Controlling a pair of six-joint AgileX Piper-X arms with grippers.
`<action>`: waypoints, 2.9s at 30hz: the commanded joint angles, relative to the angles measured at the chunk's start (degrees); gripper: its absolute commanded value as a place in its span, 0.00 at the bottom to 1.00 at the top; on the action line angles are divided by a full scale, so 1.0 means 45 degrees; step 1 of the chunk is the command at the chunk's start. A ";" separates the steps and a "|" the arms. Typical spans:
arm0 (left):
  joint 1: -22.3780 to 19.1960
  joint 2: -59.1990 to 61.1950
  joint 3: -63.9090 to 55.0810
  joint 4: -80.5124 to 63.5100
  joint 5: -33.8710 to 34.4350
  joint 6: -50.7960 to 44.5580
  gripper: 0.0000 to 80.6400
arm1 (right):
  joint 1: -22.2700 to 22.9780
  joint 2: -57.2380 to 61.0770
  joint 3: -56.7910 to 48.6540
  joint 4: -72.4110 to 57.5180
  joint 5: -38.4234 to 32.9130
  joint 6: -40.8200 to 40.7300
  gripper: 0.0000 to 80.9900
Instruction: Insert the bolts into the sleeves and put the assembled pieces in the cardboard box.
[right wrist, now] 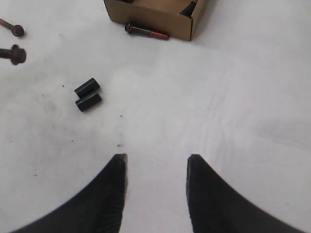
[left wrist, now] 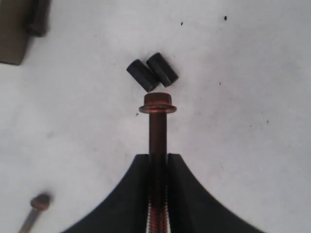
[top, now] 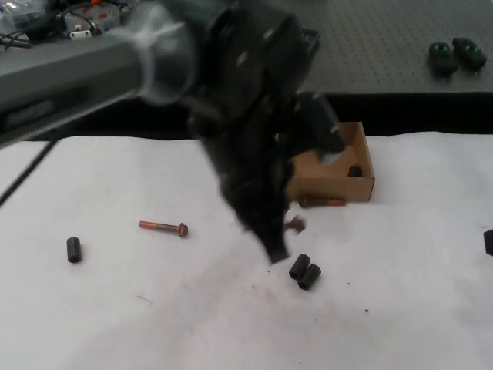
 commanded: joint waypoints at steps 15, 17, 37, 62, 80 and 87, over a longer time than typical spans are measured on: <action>0.2201 -0.1836 0.7410 -0.3861 -0.0541 -0.0747 0.01 | -0.0078 0.0321 -0.0047 -0.0734 -0.0171 -0.0028 0.37; 0.2270 -0.1836 0.7498 -0.3861 -0.0541 -0.0716 0.01 | -0.0078 0.0321 -0.0047 -0.0734 -0.0171 -0.0028 0.37; 0.2275 -0.1836 0.7563 -0.2735 -0.0815 -0.0356 0.50 | -0.0078 0.0321 -0.0047 -0.0734 -0.0410 0.0171 0.37; 0.1311 0.0300 0.6776 -0.3645 -0.0073 -0.0400 0.49 | -0.0078 0.0321 -0.0047 -0.0734 -0.0434 0.0451 0.37; 0.2324 -0.2430 0.7094 -0.5482 0.1772 -0.4340 0.01 | 0.0458 0.2642 -0.0214 -0.2216 -0.2168 0.3342 0.37; 0.2689 -0.7360 0.9707 -1.0066 0.3097 -0.9190 0.01 | 0.1865 0.5778 -0.1683 -0.2904 -0.1772 0.5315 0.38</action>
